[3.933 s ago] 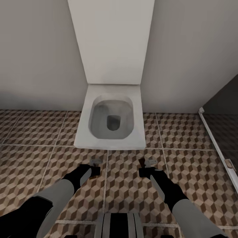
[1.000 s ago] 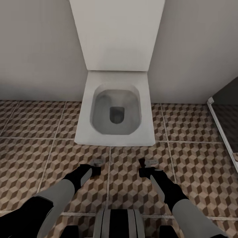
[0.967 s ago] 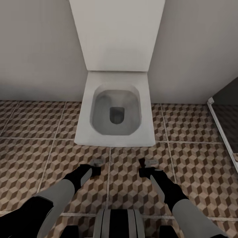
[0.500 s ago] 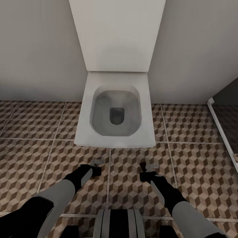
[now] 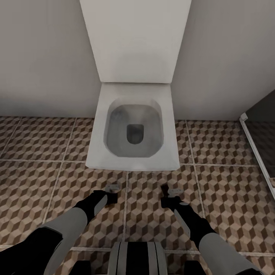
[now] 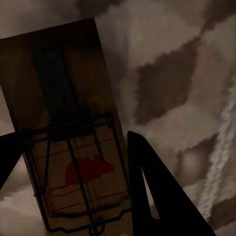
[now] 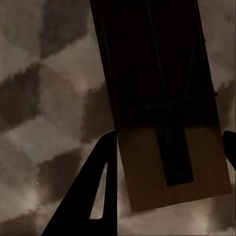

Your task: Take the four mousetraps from the cabinet in the bathroom and place them on the bathroom floor. Make sure all four end up on the same floor surface, and ensure that at least two of them are either under or directly next to the same bathroom sink.

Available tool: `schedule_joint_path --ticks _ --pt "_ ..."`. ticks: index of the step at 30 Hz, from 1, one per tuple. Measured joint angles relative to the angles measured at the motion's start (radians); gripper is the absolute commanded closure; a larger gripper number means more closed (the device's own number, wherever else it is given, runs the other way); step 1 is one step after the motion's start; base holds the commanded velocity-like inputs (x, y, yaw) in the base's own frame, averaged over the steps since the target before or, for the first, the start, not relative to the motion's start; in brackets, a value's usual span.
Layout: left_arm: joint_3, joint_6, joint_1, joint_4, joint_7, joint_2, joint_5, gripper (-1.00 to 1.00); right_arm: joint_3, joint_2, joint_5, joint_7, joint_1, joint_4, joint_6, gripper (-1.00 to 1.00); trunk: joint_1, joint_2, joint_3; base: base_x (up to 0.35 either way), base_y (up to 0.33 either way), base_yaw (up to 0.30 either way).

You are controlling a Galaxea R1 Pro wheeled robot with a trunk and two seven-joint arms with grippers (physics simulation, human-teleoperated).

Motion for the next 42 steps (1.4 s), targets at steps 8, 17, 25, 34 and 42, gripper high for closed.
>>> schedule_joint_path --ticks 8,17,25,34,42 --pt "0.0 -0.001 0.0 0.007 0.0 0.0 0.0 1.0 0.001 -0.007 0.006 0.096 0.0 -0.005 -0.024 1.0 0.0 0.0 -0.001 0.0 0.0 0.0" --pt "0.0 -0.002 0.0 0.012 0.0 0.0 0.0 1.0 0.0 -0.007 0.007 0.103 0.0 -0.005 -0.024 1.0 0.0 0.0 -0.012 0.0 0.0 0.0" --pt "0.001 -0.001 -0.001 0.012 0.0 -0.004 -0.012 1.0 0.0 -0.006 0.007 0.103 0.0 -0.005 -0.025 1.0 0.0 0.0 -0.024 0.0 0.0 0.0" --pt "0.003 0.0 -0.001 0.003 -0.001 -0.006 -0.032 1.0 0.001 -0.006 0.006 0.103 0.0 -0.006 -0.025 1.0 0.0 0.0 -0.038 0.0 0.0 0.0" --pt "0.005 0.001 -0.001 -0.01 0.013 -0.006 -0.035 1.0 0.001 -0.006 0.007 0.102 0.0 -0.007 -0.026 1.0 -0.001 0.0 -0.051 0.0 0.0 0.0"
